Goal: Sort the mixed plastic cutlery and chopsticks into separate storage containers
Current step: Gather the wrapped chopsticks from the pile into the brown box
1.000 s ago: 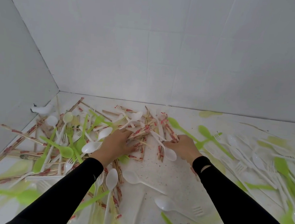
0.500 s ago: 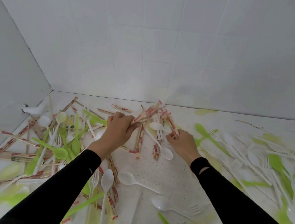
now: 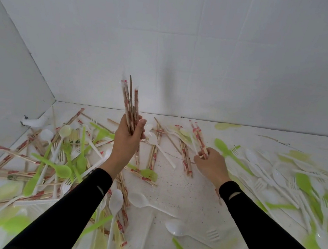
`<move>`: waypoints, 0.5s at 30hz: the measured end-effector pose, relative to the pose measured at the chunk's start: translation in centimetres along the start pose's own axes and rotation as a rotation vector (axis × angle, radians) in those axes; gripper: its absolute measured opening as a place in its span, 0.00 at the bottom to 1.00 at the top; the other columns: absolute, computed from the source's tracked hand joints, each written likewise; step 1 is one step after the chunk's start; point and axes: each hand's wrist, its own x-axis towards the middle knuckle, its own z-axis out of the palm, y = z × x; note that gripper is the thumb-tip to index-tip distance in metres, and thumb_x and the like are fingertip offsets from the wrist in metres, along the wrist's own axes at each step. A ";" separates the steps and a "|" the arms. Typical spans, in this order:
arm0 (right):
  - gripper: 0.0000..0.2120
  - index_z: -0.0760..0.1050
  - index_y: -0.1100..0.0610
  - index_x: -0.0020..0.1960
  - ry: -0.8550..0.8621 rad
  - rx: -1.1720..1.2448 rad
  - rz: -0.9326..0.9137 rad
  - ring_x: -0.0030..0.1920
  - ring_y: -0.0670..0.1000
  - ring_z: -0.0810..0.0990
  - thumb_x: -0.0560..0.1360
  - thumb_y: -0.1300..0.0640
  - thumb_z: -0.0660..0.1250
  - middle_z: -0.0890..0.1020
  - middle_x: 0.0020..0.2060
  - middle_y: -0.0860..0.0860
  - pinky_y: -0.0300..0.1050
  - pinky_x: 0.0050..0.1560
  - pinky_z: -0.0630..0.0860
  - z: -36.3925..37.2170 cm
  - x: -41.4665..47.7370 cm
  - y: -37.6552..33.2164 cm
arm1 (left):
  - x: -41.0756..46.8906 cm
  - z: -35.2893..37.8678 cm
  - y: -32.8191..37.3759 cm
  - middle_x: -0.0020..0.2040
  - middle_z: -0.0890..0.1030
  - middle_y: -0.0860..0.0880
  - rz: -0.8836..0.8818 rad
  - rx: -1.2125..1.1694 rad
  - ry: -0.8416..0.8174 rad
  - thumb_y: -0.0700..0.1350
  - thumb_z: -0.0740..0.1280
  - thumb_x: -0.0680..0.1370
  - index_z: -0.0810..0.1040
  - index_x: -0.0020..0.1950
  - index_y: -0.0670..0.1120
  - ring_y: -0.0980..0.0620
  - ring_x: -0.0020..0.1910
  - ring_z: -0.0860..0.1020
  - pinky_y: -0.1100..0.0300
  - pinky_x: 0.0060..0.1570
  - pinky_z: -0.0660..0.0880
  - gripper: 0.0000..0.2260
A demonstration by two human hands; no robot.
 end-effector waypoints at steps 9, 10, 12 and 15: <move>0.10 0.75 0.56 0.46 0.004 -0.198 -0.120 0.34 0.51 0.75 0.80 0.50 0.63 0.77 0.35 0.50 0.44 0.32 0.68 0.9 0.7 -0.8 | -2.5 1.2 -3.3 0.40 0.83 0.47 -0.228 -0.032 -0.123 0.46 0.69 0.79 0.77 0.51 0.43 0.50 0.40 0.84 0.50 0.49 0.82 0.07; 0.11 0.75 0.56 0.45 -0.029 -0.238 -0.130 0.34 0.51 0.75 0.80 0.50 0.62 0.77 0.35 0.50 0.43 0.30 0.67 1.4 0.7 -1.2 | -2.4 1.3 -3.2 0.38 0.83 0.48 -0.252 -0.048 -0.115 0.47 0.69 0.79 0.76 0.51 0.43 0.51 0.37 0.83 0.52 0.45 0.82 0.07; 0.12 0.74 0.57 0.46 -0.057 -0.326 -0.142 0.35 0.51 0.76 0.80 0.48 0.62 0.78 0.37 0.51 0.42 0.29 0.65 2.2 1.0 -1.6 | -1.7 1.7 -2.5 0.36 0.81 0.46 -0.229 -0.005 -0.066 0.49 0.66 0.81 0.74 0.52 0.41 0.51 0.30 0.80 0.57 0.35 0.79 0.11; 0.16 0.70 0.57 0.48 -0.059 -0.443 -0.128 0.39 0.52 0.75 0.79 0.43 0.62 0.76 0.41 0.51 0.43 0.33 0.67 2.9 1.5 -1.9 | -0.2 2.0 -1.5 0.38 0.78 0.45 -0.216 0.160 -0.028 0.50 0.65 0.81 0.73 0.51 0.43 0.52 0.28 0.74 0.64 0.25 0.72 0.10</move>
